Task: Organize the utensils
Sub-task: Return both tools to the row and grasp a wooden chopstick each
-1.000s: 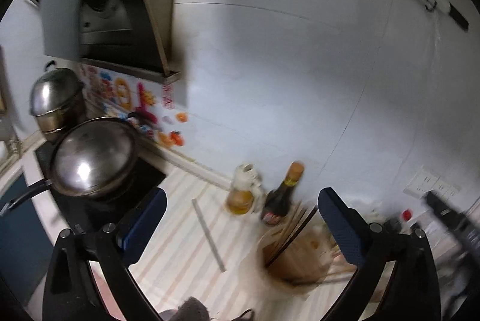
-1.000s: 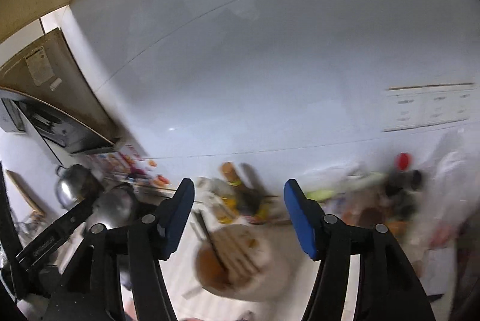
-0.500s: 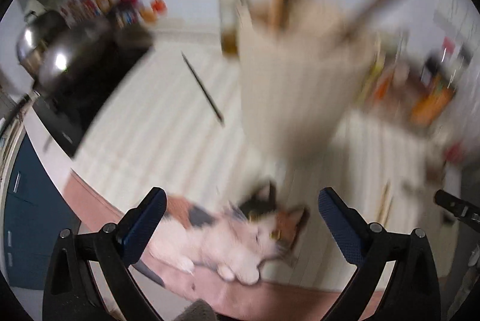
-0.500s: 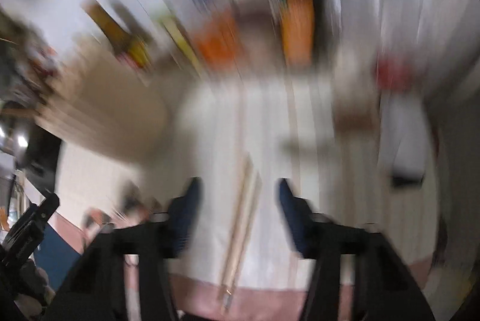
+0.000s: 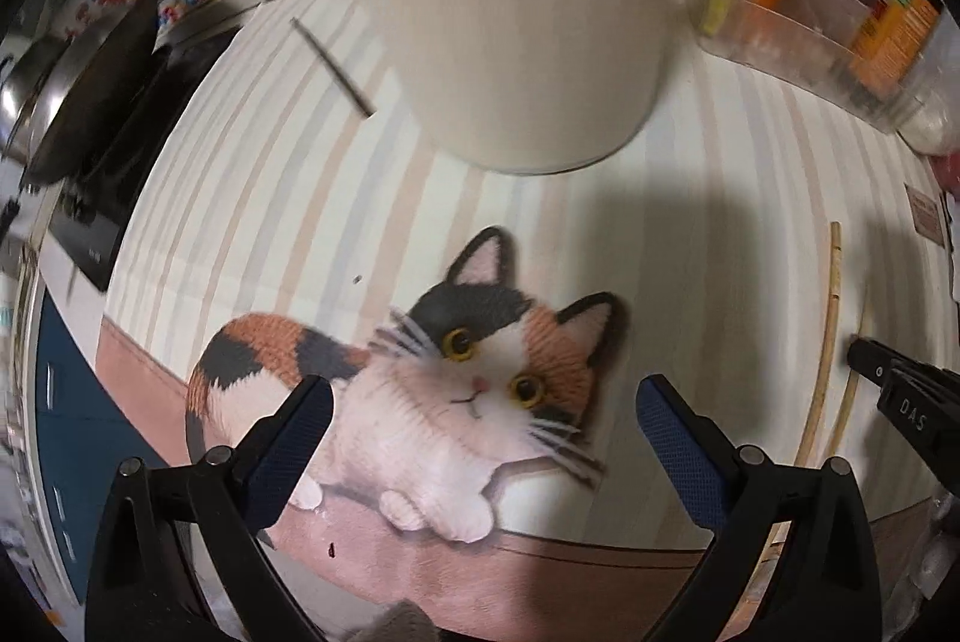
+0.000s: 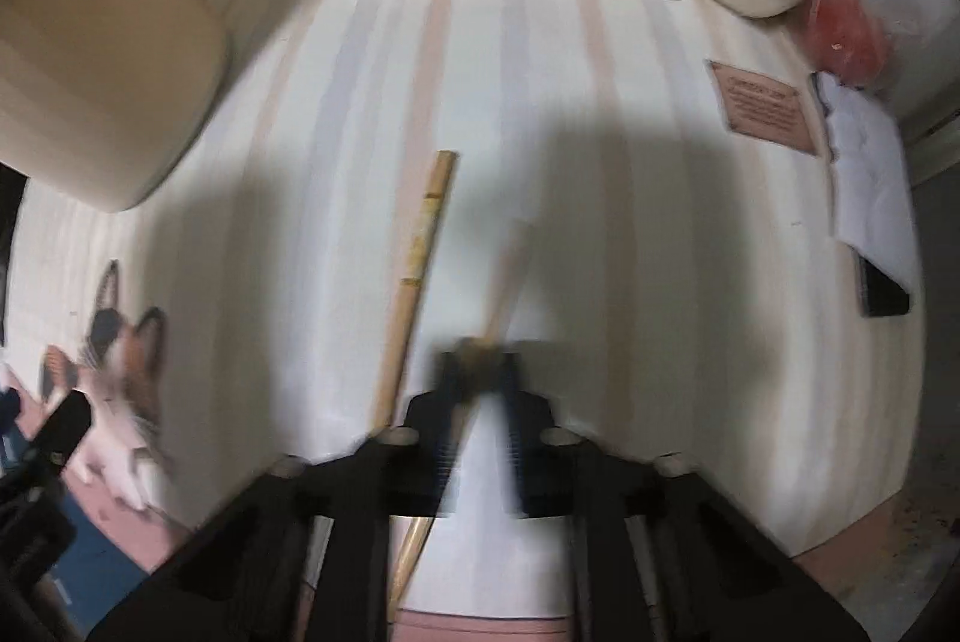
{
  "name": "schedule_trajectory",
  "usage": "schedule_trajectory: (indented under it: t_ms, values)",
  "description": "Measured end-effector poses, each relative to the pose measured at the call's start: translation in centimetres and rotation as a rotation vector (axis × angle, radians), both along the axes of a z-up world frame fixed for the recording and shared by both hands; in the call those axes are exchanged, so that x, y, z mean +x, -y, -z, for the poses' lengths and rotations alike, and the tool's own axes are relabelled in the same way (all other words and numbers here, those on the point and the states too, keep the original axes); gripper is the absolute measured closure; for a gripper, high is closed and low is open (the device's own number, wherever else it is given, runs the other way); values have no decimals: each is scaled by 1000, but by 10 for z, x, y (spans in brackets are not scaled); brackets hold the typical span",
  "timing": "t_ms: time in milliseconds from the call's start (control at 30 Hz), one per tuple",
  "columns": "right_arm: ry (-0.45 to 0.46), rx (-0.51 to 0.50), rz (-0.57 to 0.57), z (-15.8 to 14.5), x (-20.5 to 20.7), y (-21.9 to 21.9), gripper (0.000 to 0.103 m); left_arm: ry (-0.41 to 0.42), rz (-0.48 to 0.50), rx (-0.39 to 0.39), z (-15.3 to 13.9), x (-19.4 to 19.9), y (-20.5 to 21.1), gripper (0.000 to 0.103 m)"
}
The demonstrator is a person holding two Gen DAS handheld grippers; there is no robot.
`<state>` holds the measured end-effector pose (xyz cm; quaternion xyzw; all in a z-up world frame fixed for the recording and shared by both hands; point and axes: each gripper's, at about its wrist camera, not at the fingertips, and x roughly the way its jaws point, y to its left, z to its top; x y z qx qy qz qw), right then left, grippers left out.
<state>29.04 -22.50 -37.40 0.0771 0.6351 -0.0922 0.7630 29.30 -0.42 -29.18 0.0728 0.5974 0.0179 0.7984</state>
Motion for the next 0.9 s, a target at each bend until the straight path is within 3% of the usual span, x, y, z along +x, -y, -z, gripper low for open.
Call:
schedule_trajectory:
  t_ms: [200,400,467,500,533,567,667,700,900]
  values:
    - [-40,-15,65,-12,-26,71,98,-1,144,-33,-2,-1,67,0]
    - [-66,11,180,-22,-50,143,97,-58,312,-63,22,4,158,1]
    - [-58,65,206,-25,-54,156,97,-68,343,-54,30,8,175,10]
    - [-61,74,213,-25,-55,158,97,-76,353,-39,36,12,184,20]
    - [-67,75,216,-27,-55,160,97,-84,354,-33,40,15,188,37]
    - [-72,75,220,-28,-56,161,97,-92,354,-33,44,18,191,40]
    - [-79,67,225,-32,-56,162,97,-81,338,-99,41,25,188,77]
    - [-79,58,222,-33,-51,158,97,-87,326,-110,41,26,185,98]
    - [-71,126,127,-31,-42,124,97,-90,204,-70,43,14,124,98]
